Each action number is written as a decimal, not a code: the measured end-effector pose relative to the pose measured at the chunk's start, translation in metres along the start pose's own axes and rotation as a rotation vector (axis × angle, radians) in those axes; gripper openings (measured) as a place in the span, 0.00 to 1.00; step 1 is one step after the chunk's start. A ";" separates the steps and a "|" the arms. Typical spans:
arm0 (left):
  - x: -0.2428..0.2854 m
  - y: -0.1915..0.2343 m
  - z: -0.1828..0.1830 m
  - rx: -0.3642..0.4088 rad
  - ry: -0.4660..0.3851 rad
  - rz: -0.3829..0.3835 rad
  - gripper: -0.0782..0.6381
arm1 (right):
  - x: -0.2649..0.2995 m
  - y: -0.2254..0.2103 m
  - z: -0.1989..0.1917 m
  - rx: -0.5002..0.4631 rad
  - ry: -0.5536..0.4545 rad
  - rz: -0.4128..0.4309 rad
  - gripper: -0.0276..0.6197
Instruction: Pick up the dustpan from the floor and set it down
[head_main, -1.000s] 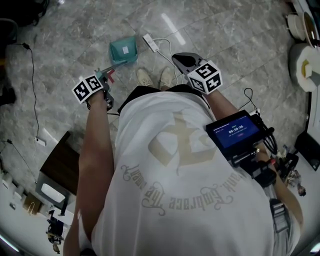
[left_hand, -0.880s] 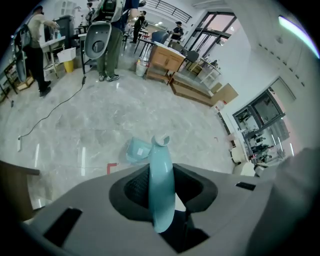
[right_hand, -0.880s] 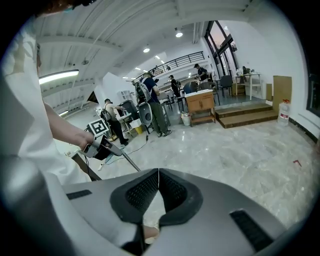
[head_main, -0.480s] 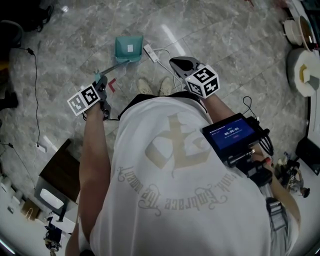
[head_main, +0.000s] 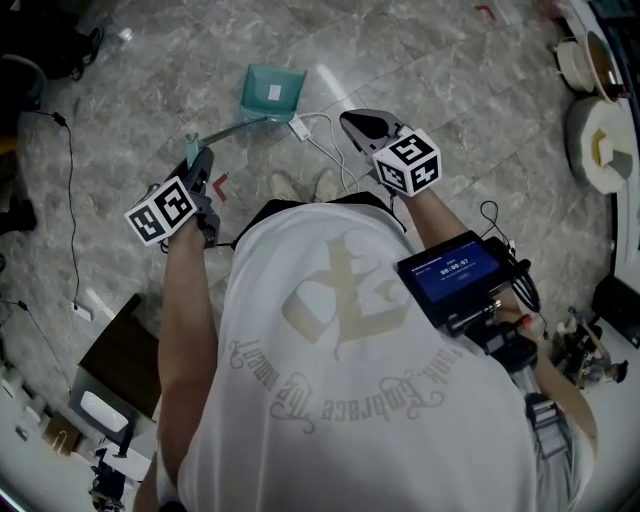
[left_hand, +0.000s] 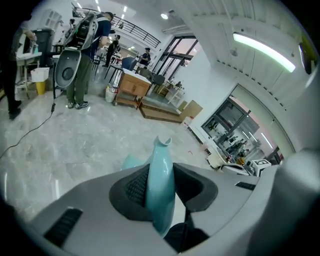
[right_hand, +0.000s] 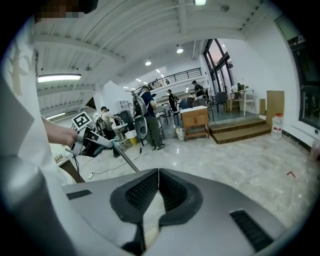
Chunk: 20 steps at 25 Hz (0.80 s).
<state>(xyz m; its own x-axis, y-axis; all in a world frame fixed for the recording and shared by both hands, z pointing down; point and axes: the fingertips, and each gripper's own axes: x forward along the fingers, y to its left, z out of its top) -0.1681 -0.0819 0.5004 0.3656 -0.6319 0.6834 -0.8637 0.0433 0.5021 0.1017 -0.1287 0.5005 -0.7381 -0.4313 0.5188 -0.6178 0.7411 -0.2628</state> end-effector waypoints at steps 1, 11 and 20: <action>-0.001 -0.005 0.004 0.000 -0.009 -0.013 0.28 | -0.002 -0.002 0.001 -0.002 -0.002 -0.006 0.07; -0.018 -0.041 0.041 0.005 -0.115 -0.106 0.28 | -0.004 -0.003 0.024 -0.040 -0.045 -0.006 0.07; -0.012 -0.042 0.027 0.005 -0.076 -0.121 0.28 | -0.001 -0.001 0.014 -0.024 -0.033 0.000 0.07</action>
<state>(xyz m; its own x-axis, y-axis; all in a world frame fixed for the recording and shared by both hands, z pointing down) -0.1453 -0.0973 0.4562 0.4397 -0.6891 0.5760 -0.8169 -0.0403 0.5754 0.0996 -0.1359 0.4889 -0.7466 -0.4479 0.4919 -0.6117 0.7529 -0.2429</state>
